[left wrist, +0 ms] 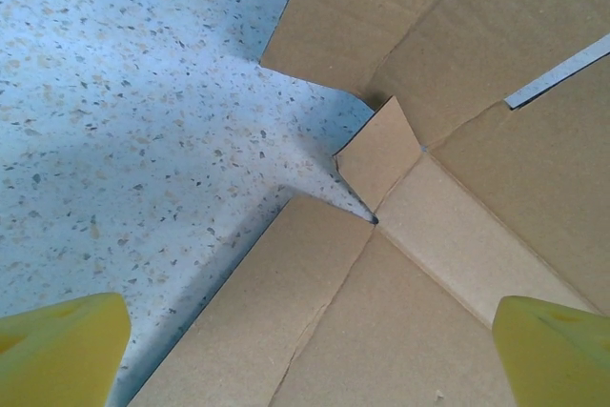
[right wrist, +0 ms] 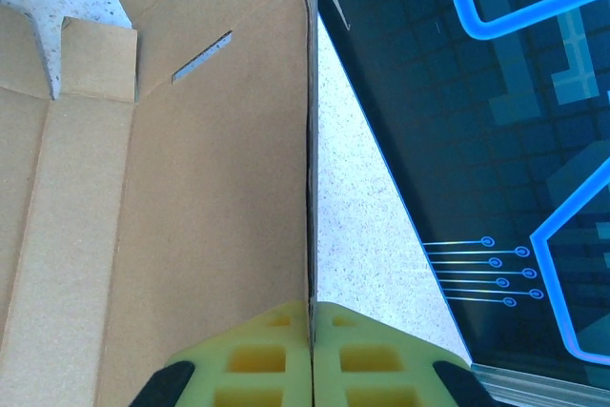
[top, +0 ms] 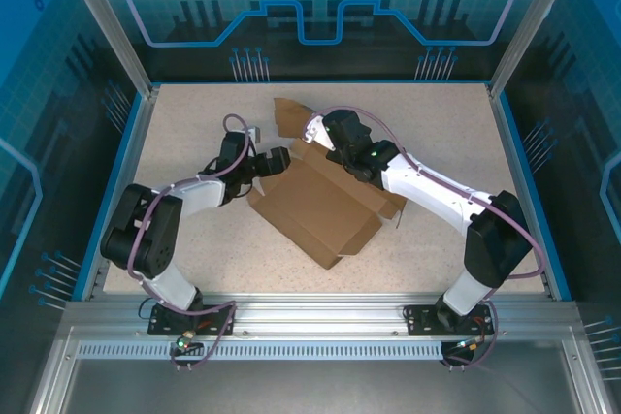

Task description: Fold the paper box

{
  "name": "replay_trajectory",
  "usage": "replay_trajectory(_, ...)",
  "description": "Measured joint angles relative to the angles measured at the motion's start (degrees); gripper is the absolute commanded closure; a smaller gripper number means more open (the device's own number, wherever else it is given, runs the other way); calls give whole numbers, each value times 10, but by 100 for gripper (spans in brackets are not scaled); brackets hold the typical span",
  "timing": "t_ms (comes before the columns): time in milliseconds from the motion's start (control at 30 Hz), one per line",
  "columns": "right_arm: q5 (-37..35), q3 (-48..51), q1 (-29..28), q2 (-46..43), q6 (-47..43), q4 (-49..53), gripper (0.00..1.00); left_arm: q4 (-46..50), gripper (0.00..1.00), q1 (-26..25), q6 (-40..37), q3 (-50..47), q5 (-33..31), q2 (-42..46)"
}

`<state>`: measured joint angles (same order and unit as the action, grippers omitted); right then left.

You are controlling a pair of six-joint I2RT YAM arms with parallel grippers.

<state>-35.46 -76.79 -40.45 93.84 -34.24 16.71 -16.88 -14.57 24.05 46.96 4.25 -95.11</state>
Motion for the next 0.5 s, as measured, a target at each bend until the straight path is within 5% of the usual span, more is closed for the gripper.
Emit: replay_trajectory(500,6,0,0,0,6,2,94,-62,15,7,-4,73,97,-132)
